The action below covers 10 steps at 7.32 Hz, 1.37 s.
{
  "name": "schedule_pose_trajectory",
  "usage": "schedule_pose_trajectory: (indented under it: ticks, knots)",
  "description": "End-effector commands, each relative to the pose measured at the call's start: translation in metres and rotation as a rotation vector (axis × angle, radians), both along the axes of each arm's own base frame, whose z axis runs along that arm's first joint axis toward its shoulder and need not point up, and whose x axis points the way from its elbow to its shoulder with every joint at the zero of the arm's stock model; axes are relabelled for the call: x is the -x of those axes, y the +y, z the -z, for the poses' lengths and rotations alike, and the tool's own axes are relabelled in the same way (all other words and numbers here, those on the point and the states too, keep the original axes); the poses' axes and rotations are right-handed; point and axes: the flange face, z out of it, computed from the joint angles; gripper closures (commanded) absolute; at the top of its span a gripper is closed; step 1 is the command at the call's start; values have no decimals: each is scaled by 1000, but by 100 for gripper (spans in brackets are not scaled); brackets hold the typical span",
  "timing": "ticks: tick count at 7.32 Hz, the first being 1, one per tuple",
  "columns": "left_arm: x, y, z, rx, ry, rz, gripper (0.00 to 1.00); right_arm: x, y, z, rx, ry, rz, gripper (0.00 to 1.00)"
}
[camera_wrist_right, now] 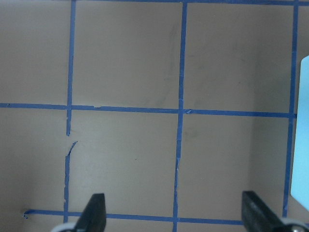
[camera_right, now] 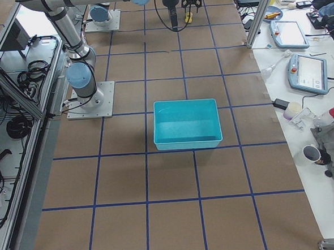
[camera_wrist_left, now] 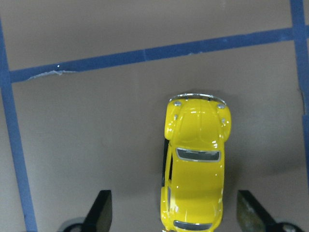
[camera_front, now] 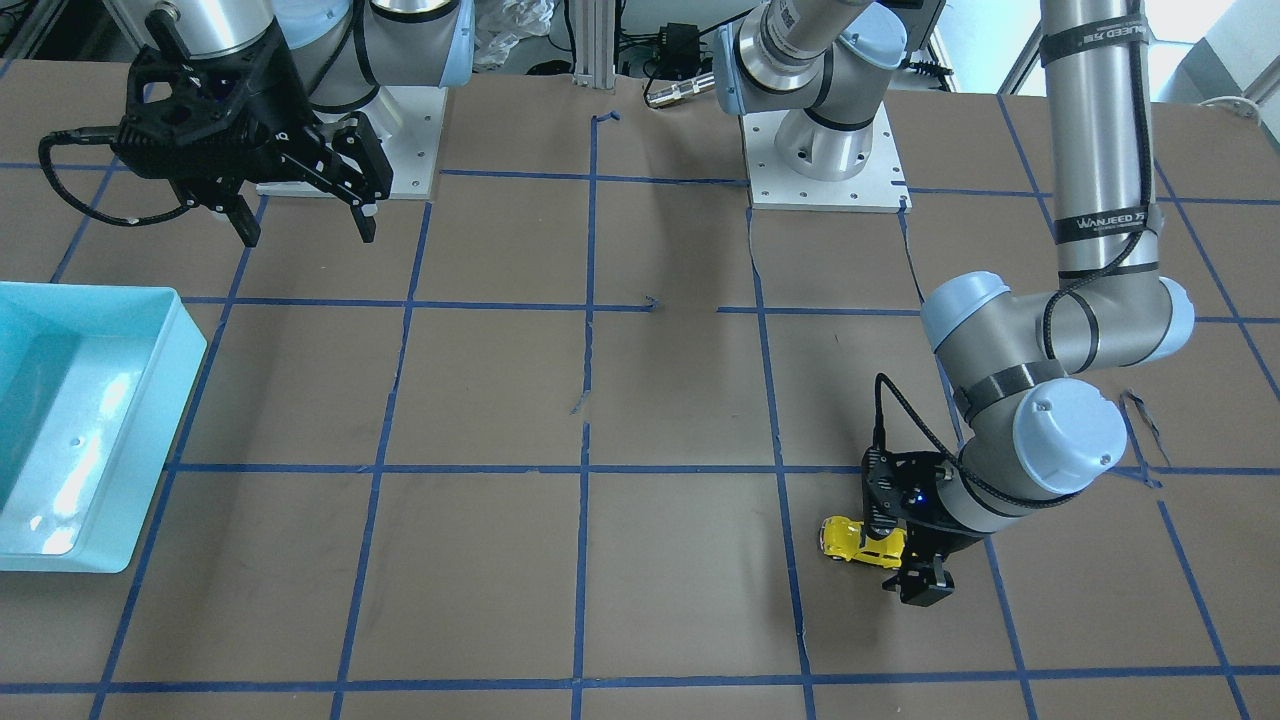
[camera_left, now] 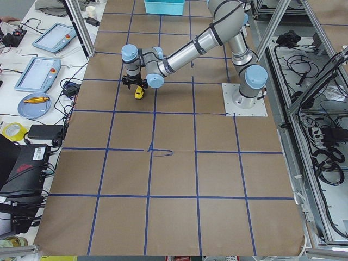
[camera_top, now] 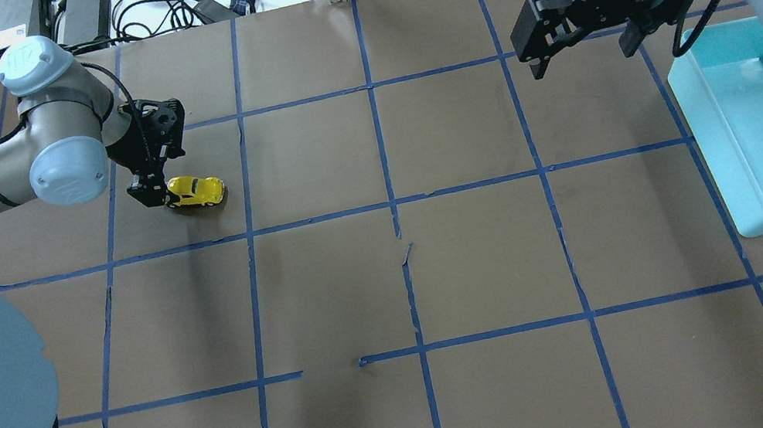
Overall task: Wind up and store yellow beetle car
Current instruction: 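Pull the held car backward toward the robot with the left gripper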
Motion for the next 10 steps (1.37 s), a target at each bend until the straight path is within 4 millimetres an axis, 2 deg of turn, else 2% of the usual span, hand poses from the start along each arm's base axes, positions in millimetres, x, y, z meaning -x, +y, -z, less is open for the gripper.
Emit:
schedule_pose_trajectory:
  ticks: [1,4,6,7,10]
  knots:
    - [17,4,3,-29,-2,28,10,0,0,0,-2,0,0,0]
    - [16,10,11,-47,-15,30,13,0,0,0,-2,0,0,0]
    - [16,11,9,-44,-15,33,21,0,0,0,0,0,0,0]
    - [16,10,8,-38,-15,34,29,0,0,0,0,0,0,0]
    - [14,16,16,-44,-40,32,36,-1,0,2,-5,0,-1,0]
